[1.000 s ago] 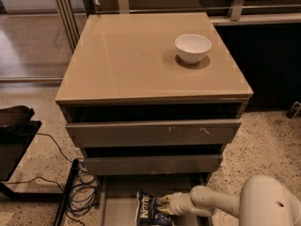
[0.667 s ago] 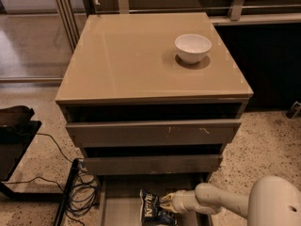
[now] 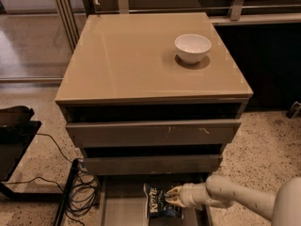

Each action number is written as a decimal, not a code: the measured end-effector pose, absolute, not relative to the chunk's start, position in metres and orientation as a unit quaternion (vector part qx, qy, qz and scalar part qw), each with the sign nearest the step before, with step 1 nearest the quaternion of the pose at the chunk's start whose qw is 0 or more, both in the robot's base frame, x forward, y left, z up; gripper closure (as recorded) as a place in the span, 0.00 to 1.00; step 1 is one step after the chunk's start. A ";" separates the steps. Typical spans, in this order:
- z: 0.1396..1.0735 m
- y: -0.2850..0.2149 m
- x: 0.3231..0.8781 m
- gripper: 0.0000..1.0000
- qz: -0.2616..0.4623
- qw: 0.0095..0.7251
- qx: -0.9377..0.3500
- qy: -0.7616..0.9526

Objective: Pick blue chip bag from bottom drawer and place on counter

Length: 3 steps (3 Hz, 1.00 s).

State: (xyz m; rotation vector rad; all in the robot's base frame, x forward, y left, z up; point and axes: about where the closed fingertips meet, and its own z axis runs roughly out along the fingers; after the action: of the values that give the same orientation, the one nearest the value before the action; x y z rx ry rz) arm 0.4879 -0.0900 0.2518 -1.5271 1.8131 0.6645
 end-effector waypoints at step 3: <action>0.423 -0.138 0.517 1.00 0.240 0.347 -0.618 0.664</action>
Offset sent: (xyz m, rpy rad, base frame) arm 0.0321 -0.0610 0.1879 -0.0137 -0.0815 0.0752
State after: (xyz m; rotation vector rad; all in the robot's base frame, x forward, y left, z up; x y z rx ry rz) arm 0.5172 -0.1382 0.4231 -1.6029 1.7214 0.6220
